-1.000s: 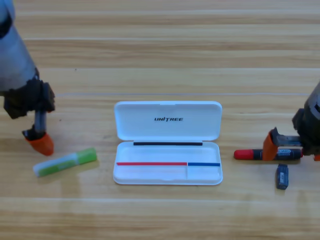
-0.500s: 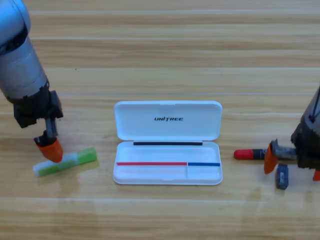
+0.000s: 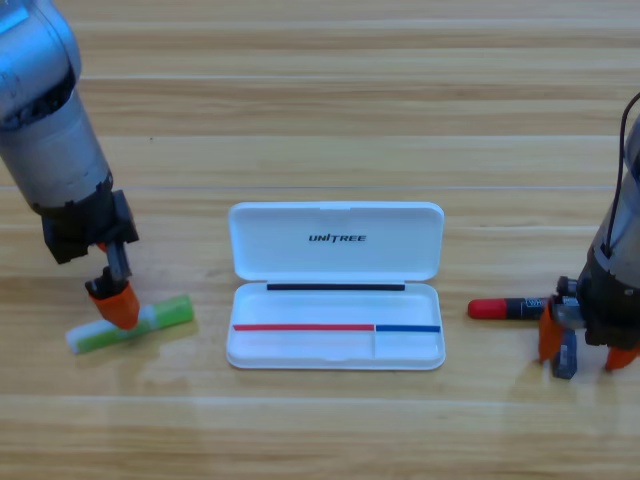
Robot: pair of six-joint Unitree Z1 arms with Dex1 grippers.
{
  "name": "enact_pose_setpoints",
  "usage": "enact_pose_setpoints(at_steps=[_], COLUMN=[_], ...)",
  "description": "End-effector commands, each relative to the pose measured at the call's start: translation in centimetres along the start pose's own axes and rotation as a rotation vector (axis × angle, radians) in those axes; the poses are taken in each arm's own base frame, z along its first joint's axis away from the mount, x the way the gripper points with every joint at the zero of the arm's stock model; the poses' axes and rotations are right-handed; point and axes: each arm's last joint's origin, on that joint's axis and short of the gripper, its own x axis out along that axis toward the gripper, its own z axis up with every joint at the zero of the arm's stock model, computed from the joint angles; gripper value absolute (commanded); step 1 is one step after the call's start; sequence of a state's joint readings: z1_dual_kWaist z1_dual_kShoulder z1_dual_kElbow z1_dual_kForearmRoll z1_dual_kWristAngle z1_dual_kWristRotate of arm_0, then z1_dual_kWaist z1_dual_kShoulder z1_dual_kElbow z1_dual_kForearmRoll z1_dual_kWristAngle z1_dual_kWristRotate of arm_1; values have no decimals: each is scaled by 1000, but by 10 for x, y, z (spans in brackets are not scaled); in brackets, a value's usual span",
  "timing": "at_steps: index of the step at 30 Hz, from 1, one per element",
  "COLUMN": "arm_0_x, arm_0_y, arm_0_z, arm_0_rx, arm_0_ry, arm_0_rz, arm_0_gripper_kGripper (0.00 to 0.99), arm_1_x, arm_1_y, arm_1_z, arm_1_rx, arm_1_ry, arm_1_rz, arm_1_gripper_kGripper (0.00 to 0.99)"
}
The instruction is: Clean up eraser and pencils
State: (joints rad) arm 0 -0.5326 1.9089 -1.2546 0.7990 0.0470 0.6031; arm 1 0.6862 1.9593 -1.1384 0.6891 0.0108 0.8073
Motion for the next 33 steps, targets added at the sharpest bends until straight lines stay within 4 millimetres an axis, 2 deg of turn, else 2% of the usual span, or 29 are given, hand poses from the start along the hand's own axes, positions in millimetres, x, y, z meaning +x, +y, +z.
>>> enact_pose_setpoints(at_steps=[1, 3, 5, 8, 10, 13, 16, 19, 21, 23, 26, 33], arm_0_x=[30, 32, 34, 37, 40, 44, 48, 52, 55, 58, 62, 73], arm_0_y=[4, 4, 4, 4, 3, 3, 1, 1, 0, -1, -1, -3], arm_0_z=[-3, -3, -3, -3, -4, -4, -6, -7, -8, -7, -7, -9], arm_0_rx=[-29, -30, -33, -33, -31, -28, -25, -23, -23, -22, -22, 5], arm_0_ry=[67, 70, 73, 82, 83, 85, 80, 84, 83, 86, 88, 105], arm_0_rz=[-33, -36, -38, -44, -47, -50, -52, -57, -56, -60, -64, -89], arm_0_gripper_kGripper=[989, 986, 986, 973, 956, 923, 917, 919, 919, 919, 916, 833], arm_1_x=[35, 35, 34, 25, 11, -25, -61, -85, -94, -94, -83, -46], arm_1_y=[-3, -3, -2, 1, 8, 25, 36, 49, 61, 73, 93, 133], arm_1_z=[8, 8, 8, 8, 6, -8, -24, -39, -48, -52, -47, -33], arm_1_rx=[15, 15, 8, -76, -180, -503, -950, -1258, -1454, -1628, -1747, -1833], arm_1_ry=[67, 67, 70, 79, 83, 70, 42, 48, 43, 30, 18, 51], arm_1_rz=[-62, -59, -53, -22, -13, 8, 20, 40, 46, 44, -33, -86], arm_1_gripper_kGripper=[299, 135, 12, 0, 0, 0, 0, 0, 0, 0, 0, 0])
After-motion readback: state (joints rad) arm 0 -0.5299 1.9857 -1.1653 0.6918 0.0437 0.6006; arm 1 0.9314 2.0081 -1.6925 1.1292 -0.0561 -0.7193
